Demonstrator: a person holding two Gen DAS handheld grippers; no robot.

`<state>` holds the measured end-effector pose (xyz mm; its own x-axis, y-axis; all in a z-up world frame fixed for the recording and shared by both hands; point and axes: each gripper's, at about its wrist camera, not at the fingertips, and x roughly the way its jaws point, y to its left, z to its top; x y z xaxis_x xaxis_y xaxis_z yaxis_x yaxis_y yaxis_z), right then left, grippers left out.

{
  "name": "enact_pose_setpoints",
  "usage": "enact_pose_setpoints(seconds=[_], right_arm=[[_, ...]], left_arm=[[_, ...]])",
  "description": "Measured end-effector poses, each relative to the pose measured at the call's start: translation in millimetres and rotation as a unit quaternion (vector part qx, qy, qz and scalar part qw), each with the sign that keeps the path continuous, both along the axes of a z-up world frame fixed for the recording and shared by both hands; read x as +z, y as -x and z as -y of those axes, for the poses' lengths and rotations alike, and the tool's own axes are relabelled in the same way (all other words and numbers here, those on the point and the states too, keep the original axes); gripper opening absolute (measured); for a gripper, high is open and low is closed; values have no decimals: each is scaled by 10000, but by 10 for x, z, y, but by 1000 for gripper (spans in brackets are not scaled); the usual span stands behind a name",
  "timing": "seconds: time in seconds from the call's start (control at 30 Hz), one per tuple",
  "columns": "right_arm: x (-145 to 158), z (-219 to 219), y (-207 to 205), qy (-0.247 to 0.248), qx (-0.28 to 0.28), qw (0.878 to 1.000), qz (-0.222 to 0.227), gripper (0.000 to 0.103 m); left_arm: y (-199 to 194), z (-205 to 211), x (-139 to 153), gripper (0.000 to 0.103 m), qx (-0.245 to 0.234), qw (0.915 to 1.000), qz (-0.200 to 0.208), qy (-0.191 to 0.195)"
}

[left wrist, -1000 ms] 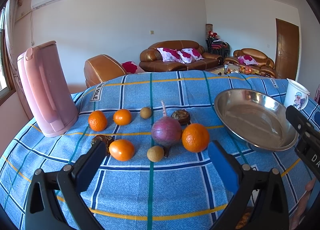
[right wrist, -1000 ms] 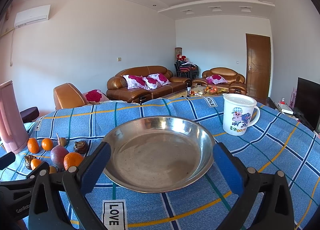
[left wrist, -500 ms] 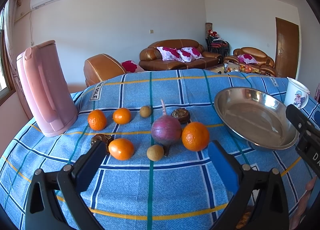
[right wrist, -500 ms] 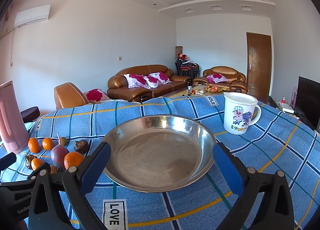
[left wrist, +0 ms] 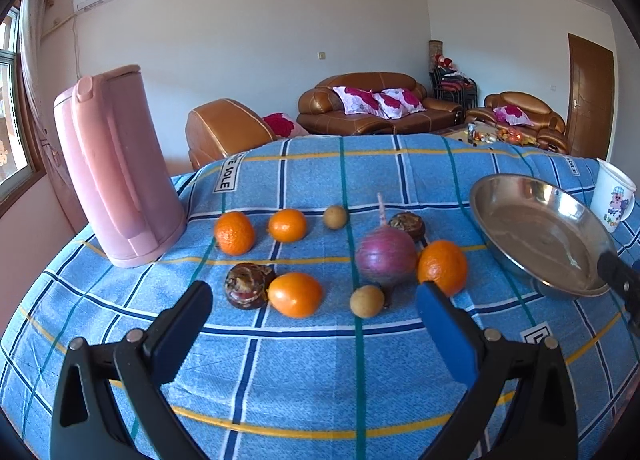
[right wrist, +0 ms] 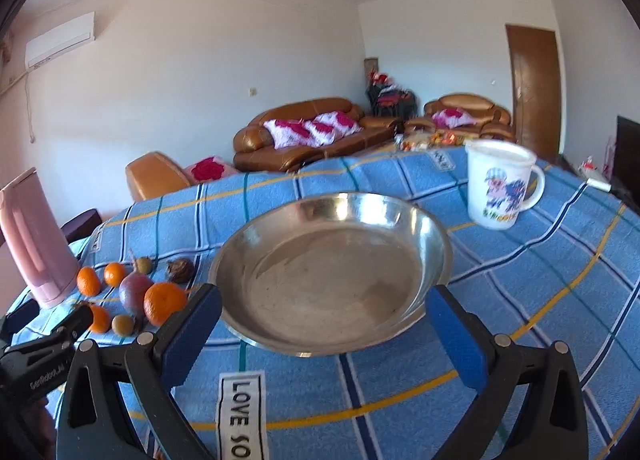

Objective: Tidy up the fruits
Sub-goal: 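Grasp the brown mangosteen with the right gripper and lift it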

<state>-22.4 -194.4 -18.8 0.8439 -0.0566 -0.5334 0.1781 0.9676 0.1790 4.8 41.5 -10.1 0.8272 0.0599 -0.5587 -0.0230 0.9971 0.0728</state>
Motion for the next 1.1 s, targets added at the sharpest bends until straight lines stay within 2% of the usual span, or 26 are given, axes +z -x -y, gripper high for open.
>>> enact_pose_setpoints(seconds=[0.07, 0.17, 0.27, 0.3, 0.43, 0.57, 0.73, 0.8, 0.93, 1.1], right_arm=[[-49, -45, 67, -182, 366, 9990, -156, 96], [-121, -214, 126, -197, 1015, 9935, -474, 91], [-174, -461, 159, -39, 1635, 9832, -811, 84], [-194, -533, 159, -13, 1803, 9793, -918, 79], [-252, -803, 160, 310, 2235, 9668, -1199, 69], [-361, -930, 147, 645, 2353, 9570, -1570, 60], [-332, -1000, 207, 899, 2453, 9526, -1557, 45], [-330, -1012, 233, 997, 2429, 9525, -1543, 45], [-321, -945, 227, 1105, 2183, 9582, -1480, 45], [-64, -649, 179, 1107, 1606, 9764, -929, 45]], left_arm=[[-15, -100, -8, 103, 27, 9999, -100, 111], [-25, -218, -27, 103, 105, 9998, -165, 107], [-15, -269, -47, 103, 150, 9997, -185, 85], [-18, -272, -54, 103, 137, 9997, -203, 80], [-25, -193, -82, 103, 3, 9997, -257, -11], [-2, -74, -92, 103, -212, 9993, -254, -161], [5, -17, -89, 103, -325, 9990, -206, -228], [12, -13, -83, 103, -338, 9990, -185, -220], [17, -16, -83, 103, -410, 9989, -206, -83], [15, 0, -79, 103, -537, 9979, -240, 254]])
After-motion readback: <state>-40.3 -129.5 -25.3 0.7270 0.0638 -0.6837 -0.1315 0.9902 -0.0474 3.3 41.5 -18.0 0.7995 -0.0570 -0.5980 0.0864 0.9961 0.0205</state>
